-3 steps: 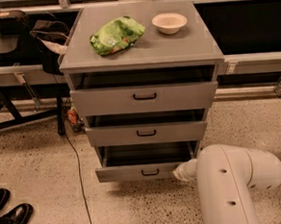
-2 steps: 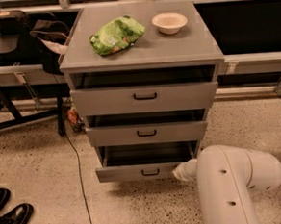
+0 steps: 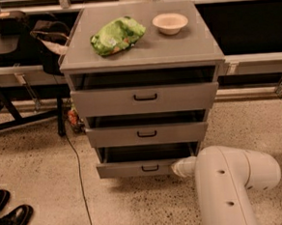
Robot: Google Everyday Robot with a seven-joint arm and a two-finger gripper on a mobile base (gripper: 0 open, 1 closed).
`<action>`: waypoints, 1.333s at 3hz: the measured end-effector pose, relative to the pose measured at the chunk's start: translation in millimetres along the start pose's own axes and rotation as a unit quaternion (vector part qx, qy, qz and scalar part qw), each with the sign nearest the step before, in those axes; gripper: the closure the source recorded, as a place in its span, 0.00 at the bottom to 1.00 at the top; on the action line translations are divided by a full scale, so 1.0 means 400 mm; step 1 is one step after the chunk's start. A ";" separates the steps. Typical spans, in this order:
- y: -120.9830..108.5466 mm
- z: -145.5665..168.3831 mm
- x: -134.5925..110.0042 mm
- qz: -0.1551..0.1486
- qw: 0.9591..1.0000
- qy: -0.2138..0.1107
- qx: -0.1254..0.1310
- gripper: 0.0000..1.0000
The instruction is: Close bottom drawer
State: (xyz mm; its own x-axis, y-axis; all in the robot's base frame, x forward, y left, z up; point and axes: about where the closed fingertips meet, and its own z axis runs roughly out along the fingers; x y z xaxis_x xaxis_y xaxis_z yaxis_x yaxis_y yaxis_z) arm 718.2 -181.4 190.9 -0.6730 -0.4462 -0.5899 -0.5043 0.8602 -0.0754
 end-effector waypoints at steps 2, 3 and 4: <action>-0.019 -0.001 -0.050 -0.013 1.000 -0.016 0.013 0.81; -0.019 -0.001 -0.050 -0.013 1.000 -0.016 0.013 0.58; -0.025 0.009 -0.057 -0.011 1.000 -0.020 0.020 0.34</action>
Offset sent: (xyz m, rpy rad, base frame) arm 0.0176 0.0023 0.0127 -0.0152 -0.0456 0.0083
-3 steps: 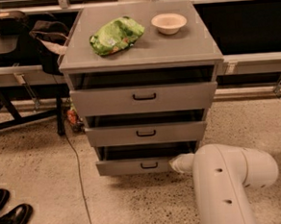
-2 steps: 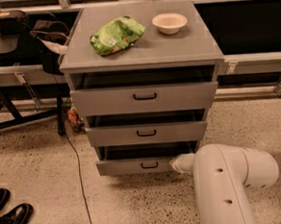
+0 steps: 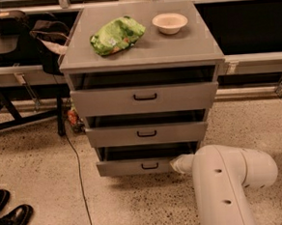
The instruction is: Close bottom drawer
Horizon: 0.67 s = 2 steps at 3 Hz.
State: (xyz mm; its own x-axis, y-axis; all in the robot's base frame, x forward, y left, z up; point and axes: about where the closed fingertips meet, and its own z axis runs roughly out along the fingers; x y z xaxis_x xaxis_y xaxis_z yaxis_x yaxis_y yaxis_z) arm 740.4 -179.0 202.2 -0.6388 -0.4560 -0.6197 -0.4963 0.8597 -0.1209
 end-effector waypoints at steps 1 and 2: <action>-0.009 -0.007 -0.018 -0.002 1.000 -0.006 0.011 0.11; 0.004 -0.018 -0.007 -0.002 1.000 -0.006 0.011 0.00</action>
Offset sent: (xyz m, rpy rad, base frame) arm 0.0388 -0.0083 0.0359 -0.0488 -0.1088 -0.0331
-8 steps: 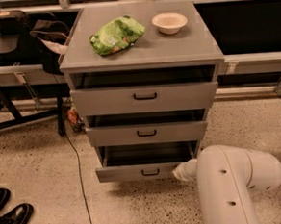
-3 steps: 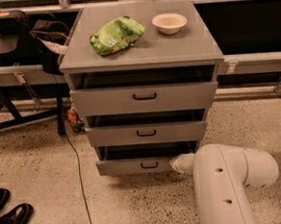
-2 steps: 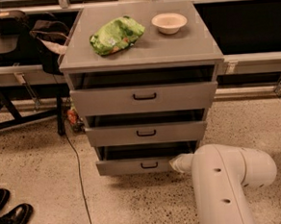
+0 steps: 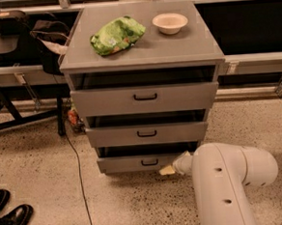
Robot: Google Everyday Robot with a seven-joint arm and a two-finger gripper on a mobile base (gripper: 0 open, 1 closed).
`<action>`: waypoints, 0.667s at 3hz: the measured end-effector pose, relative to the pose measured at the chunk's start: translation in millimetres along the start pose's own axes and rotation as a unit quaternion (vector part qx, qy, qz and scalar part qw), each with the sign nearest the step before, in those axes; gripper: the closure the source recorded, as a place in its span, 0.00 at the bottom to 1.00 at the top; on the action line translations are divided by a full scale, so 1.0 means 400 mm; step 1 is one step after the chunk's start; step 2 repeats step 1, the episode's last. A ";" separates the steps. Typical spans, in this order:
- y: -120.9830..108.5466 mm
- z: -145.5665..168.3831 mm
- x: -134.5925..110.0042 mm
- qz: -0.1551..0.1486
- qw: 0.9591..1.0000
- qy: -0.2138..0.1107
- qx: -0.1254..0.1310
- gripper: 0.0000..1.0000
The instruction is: Close bottom drawer
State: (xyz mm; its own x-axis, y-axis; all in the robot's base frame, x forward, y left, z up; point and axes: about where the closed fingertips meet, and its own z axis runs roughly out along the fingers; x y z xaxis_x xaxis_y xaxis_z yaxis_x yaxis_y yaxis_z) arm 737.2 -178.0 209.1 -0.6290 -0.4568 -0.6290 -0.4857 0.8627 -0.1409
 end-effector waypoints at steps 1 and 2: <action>0.000 0.000 0.000 0.000 1.000 0.000 0.000 0.00; 0.000 0.000 0.000 0.000 1.000 0.000 0.000 0.00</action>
Offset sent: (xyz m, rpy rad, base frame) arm 0.0000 0.0000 0.0000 0.0000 0.0000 0.0000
